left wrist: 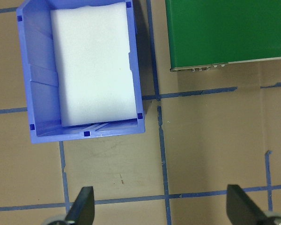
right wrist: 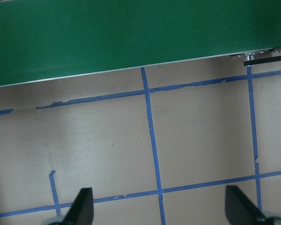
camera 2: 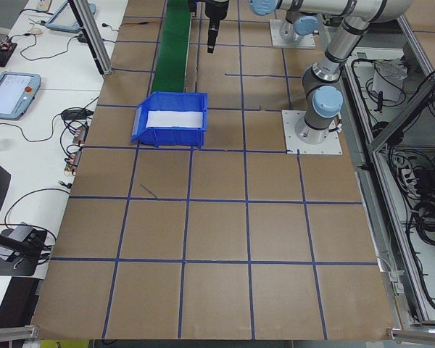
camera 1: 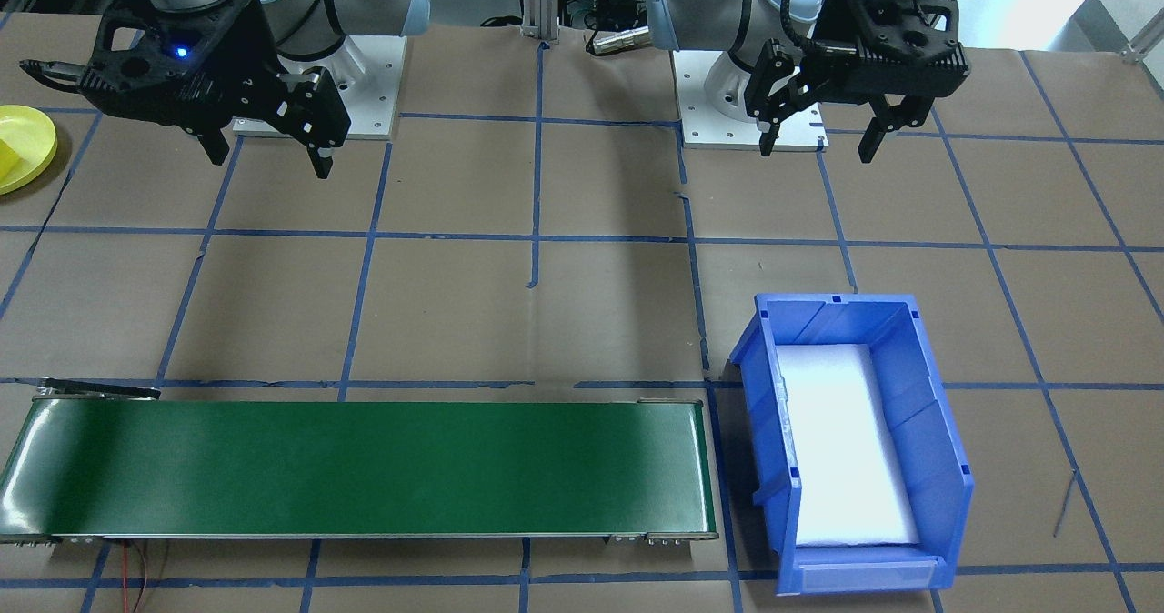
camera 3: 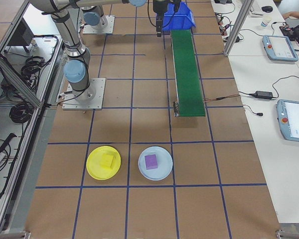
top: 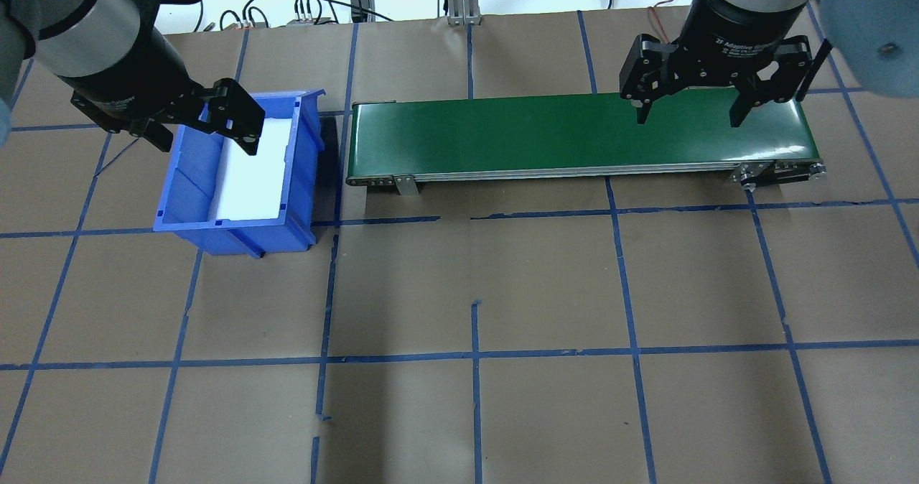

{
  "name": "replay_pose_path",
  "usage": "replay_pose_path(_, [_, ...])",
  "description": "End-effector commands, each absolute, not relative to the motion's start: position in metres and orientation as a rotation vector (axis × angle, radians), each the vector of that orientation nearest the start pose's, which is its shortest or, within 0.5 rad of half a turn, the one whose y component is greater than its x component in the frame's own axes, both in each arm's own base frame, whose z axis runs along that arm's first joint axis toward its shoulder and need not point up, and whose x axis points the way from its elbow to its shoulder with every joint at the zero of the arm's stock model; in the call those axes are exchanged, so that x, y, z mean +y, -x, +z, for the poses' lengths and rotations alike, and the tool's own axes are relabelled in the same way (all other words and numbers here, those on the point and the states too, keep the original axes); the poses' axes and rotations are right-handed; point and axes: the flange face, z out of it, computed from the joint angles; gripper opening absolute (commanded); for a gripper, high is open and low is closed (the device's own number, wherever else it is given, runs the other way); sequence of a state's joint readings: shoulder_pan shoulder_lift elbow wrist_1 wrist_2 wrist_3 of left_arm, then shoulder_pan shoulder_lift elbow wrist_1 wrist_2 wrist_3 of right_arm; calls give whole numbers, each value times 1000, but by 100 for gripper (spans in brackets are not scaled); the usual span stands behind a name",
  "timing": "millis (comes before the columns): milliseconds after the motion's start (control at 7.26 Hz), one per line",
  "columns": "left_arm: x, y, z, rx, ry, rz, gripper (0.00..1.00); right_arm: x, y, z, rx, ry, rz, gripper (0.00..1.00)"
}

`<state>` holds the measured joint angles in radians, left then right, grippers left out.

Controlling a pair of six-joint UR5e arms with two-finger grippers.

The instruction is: Move block left to right into plate

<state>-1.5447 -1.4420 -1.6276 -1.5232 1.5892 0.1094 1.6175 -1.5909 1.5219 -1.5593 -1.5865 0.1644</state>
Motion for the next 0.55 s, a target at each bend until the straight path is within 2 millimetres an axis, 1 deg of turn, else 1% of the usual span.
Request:
replay_pose_path(0, [-451, 120, 525, 3107, -127, -184, 100, -483, -156, 520, 3133, -123, -108, 100])
replay_pose_path(413, [-451, 120, 525, 3107, -127, -182, 100, -483, -155, 520, 3129, -139, -108, 100])
